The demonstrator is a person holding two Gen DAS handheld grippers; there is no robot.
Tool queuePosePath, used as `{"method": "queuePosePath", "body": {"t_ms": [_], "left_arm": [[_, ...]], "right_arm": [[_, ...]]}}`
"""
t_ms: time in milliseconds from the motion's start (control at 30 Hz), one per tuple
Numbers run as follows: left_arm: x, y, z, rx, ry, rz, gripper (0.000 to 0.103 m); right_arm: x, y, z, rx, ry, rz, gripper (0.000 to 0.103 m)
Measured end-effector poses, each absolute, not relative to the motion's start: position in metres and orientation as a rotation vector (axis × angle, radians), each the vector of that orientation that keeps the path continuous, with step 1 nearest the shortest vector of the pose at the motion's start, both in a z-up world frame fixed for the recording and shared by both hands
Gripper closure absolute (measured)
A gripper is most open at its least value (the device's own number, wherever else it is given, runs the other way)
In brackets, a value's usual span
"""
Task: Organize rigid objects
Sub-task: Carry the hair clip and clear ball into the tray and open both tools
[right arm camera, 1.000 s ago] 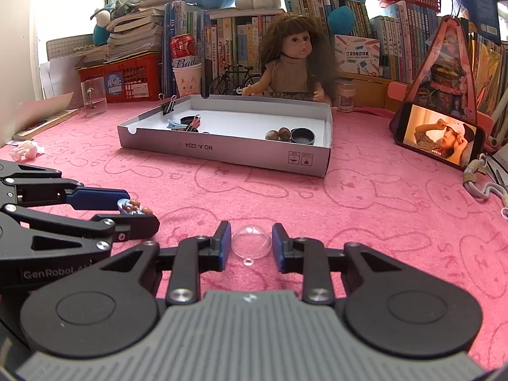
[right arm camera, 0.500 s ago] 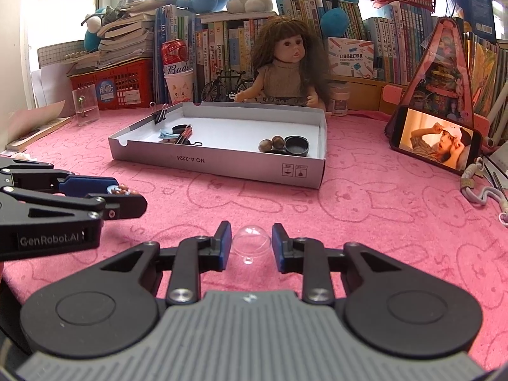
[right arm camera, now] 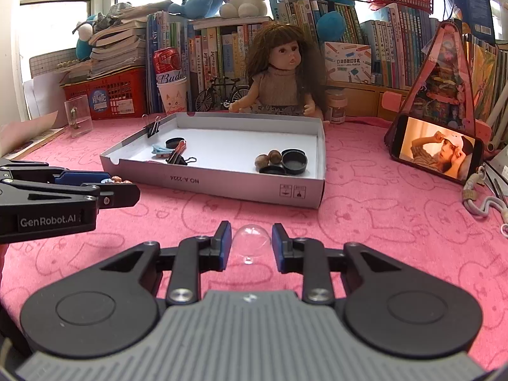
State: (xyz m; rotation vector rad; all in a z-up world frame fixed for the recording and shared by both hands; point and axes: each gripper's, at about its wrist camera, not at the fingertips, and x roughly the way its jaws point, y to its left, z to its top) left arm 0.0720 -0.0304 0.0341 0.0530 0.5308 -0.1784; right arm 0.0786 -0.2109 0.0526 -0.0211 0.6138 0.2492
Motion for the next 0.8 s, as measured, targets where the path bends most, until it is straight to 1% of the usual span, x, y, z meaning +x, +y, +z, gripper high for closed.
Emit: {"method": "queuePosePath", "body": {"t_ms": [367, 800], "left_arm": [[0.116, -0.014, 0.047, -0.009, 0.515, -0.137, 0.067], [0.179, 0.015, 0.046, -0.153, 0.539, -0.114, 0.068]], "right_arm": [[0.116, -0.205, 0.058, -0.017, 0.623, 0.232, 0.070], [0.168, -0.209, 0.068, 0.039, 0.644, 0.228, 0.071]]}}
